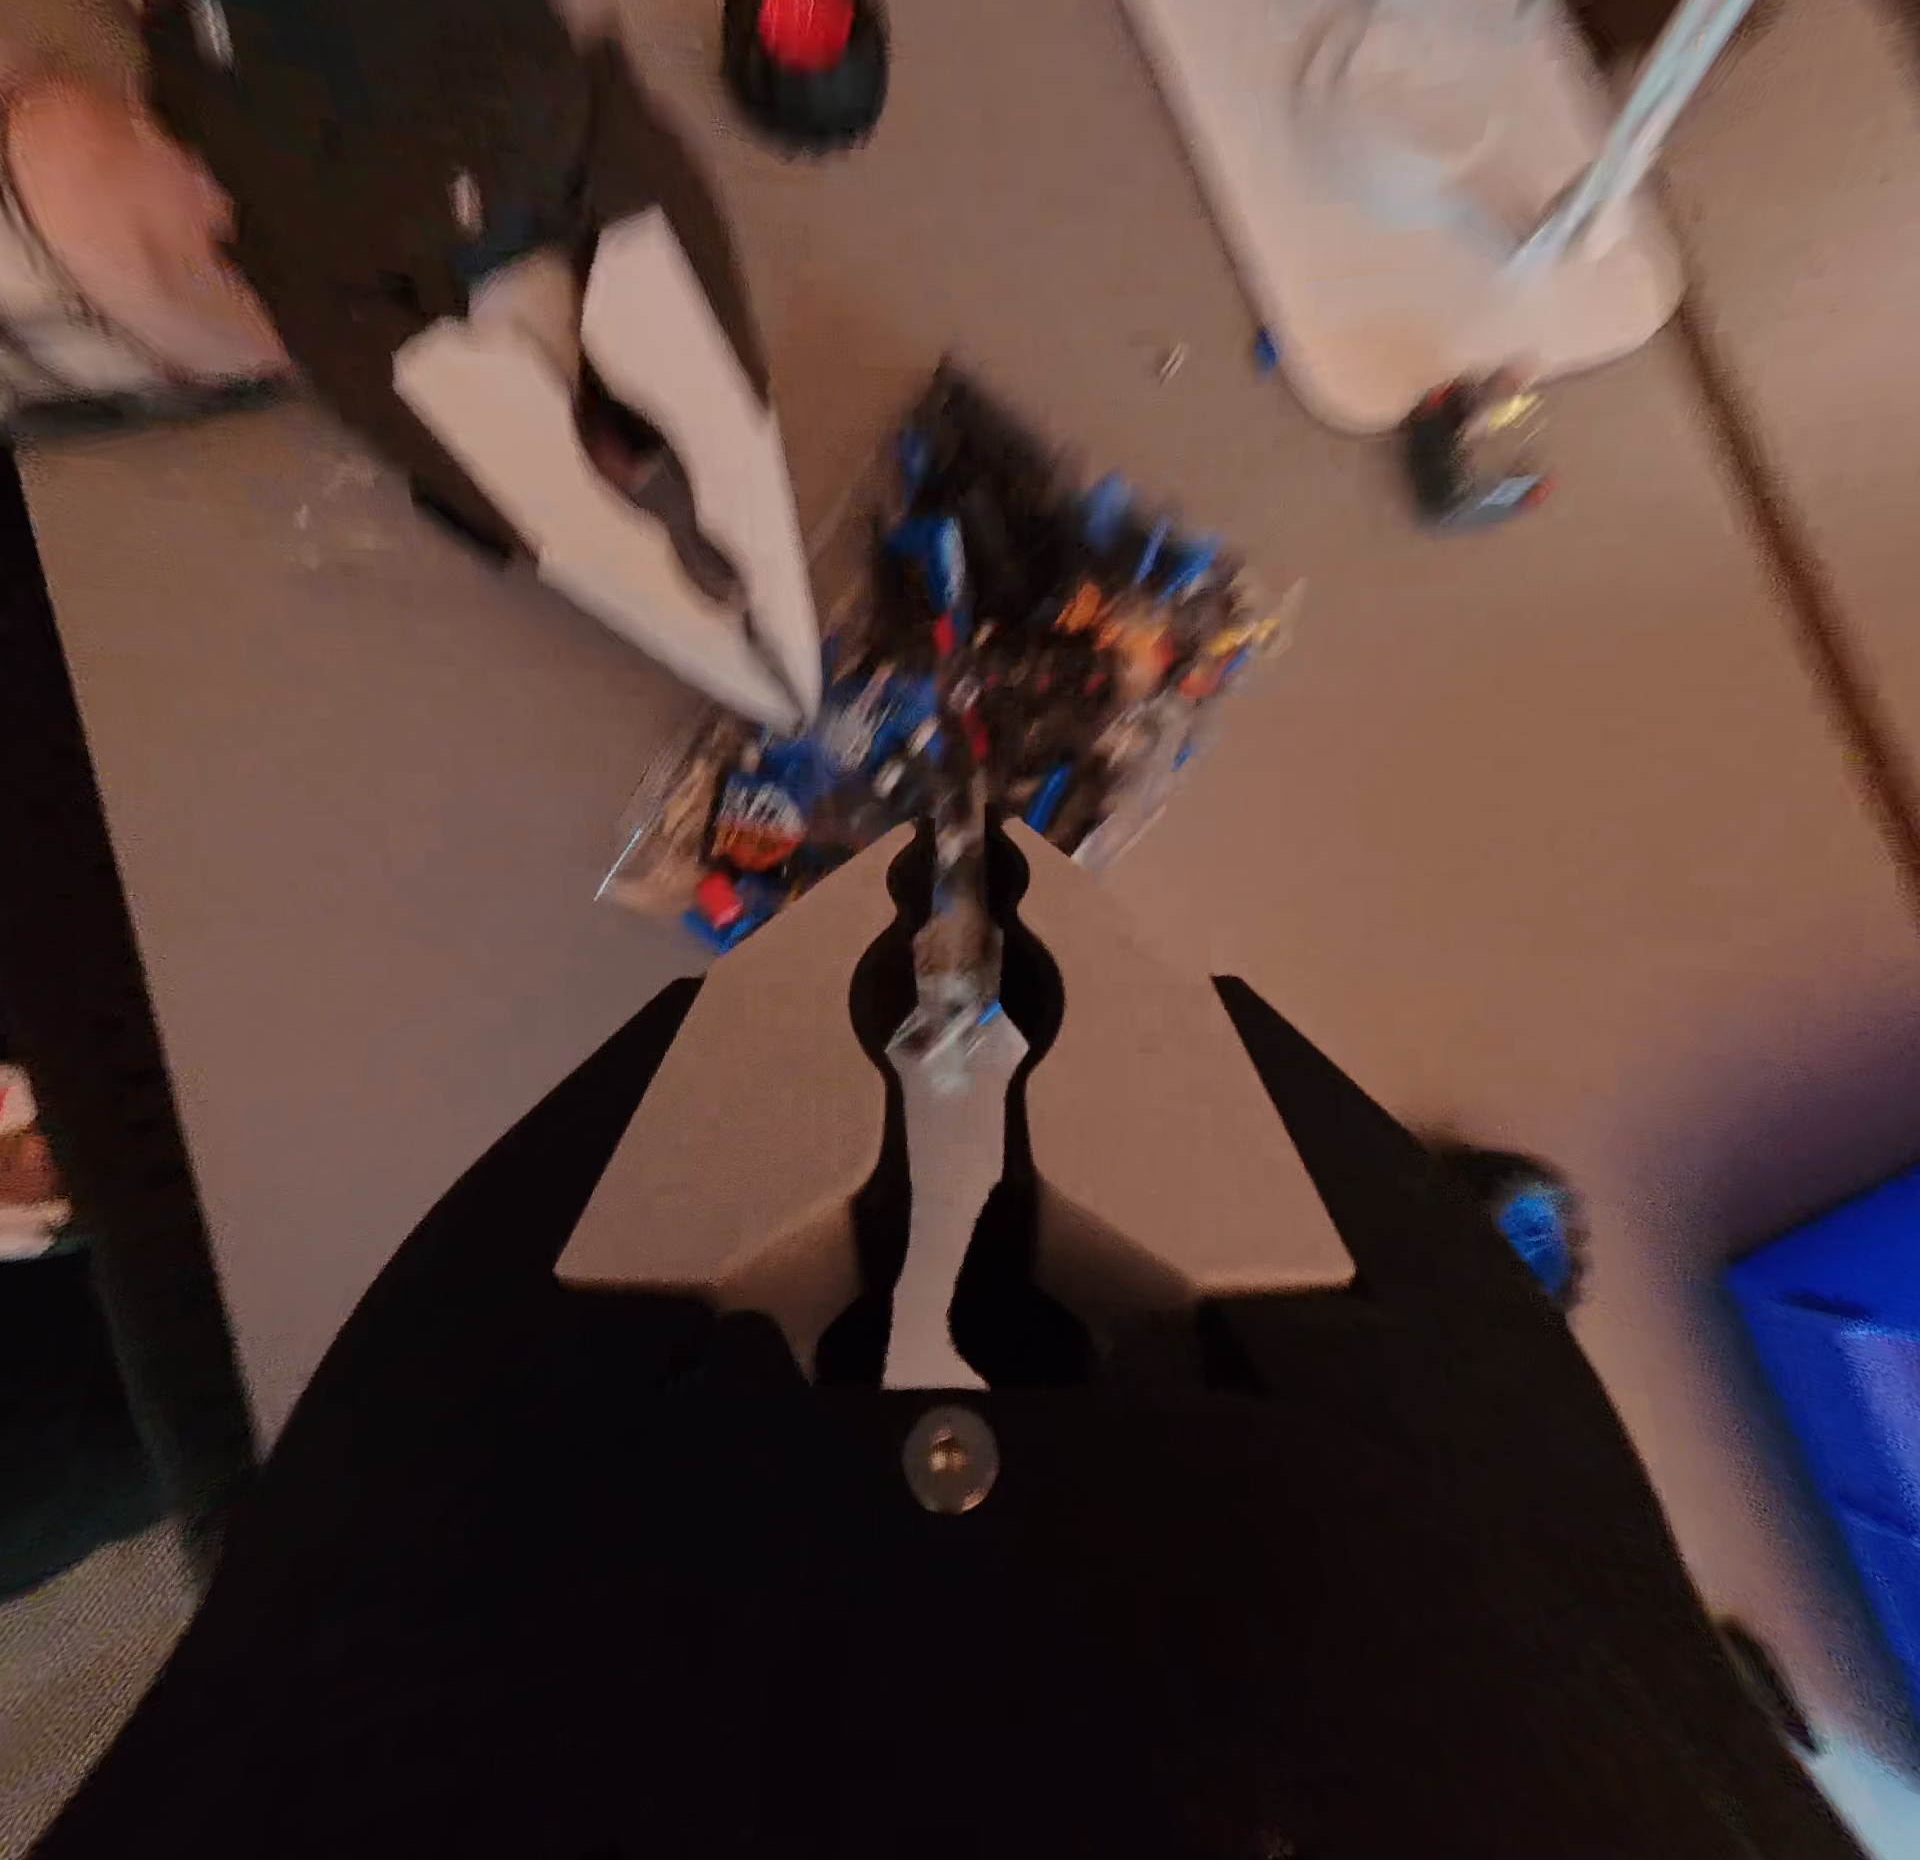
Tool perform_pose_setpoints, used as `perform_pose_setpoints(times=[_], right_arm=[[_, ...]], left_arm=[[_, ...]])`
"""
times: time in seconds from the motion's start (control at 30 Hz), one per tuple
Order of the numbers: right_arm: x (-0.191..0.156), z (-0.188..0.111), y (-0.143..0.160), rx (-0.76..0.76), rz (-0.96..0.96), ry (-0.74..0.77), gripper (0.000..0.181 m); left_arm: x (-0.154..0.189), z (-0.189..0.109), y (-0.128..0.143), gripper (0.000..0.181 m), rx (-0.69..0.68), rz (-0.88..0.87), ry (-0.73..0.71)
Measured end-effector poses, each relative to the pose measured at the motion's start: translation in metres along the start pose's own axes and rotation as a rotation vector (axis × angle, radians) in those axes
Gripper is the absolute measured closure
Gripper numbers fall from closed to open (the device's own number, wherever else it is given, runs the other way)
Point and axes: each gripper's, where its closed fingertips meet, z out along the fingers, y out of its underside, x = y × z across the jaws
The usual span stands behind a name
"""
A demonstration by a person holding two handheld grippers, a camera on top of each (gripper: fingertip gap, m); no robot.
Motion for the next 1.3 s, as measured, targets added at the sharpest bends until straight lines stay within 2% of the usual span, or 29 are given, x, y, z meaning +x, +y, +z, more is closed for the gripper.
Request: perform_pose_setpoints(times=[0.07, 0.1, 0.27, 0.43, 0.5, 0.77, 0.83, 0.93, 1.03, 1.17, 1.3], right_arm=[[0.016, -0.002, -0.029, 0.072, -0.049, 0.041, 0.173], [0.022, 0.008, -0.038, 0.065, -0.076, 0.045, 0.172], [0.051, 0.099, -0.067, -0.038, -0.082, 0.0, 0.16], [0.071, 0.177, -0.074, -0.121, -0.046, -0.001, 0.158], [0.083, 0.192, -0.073, -0.135, -0.03, 0.041, 0.159], [0.081, 0.217, -0.076, -0.096, 0.079, -0.029, 0.168], [0.081, 0.219, -0.078, -0.091, 0.082, -0.029, 0.176], [0.083, 0.218, -0.076, -0.113, 0.073, -0.007, 0.18], [0.075, 0.199, -0.081, -0.092, 0.049, -0.015, 0.18], [0.044, 0.133, -0.088, -0.016, -0.01, -0.026, 0.181], [0.016, 0.051, -0.069, 0.056, -0.016, -0.008, 0.181]], left_arm=[[0.006, 0.003, 0.004, 0.181, -0.031, 0.036, 0.02], [0.009, 0.004, 0.005, 0.181, -0.038, 0.049, 0.027], [0.023, 0.005, 0.01, 0.181, -0.073, 0.109, 0.08], [0.029, 0.009, 0.018, 0.181, -0.12, 0.17, 0.087], [0.03, 0.01, 0.019, 0.181, -0.13, 0.179, 0.084], [0.03, 0.011, 0.021, 0.181, -0.145, 0.191, 0.077], [0.03, 0.011, 0.02, 0.181, -0.143, 0.189, 0.077], [0.029, 0.01, 0.019, 0.181, -0.134, 0.182, 0.078], [0.029, 0.009, 0.018, 0.181, -0.129, 0.179, 0.077], [0.025, 0.008, 0.015, 0.181, -0.113, 0.155, 0.065], [0.016, 0.005, 0.009, 0.181, -0.074, 0.094, 0.037]])
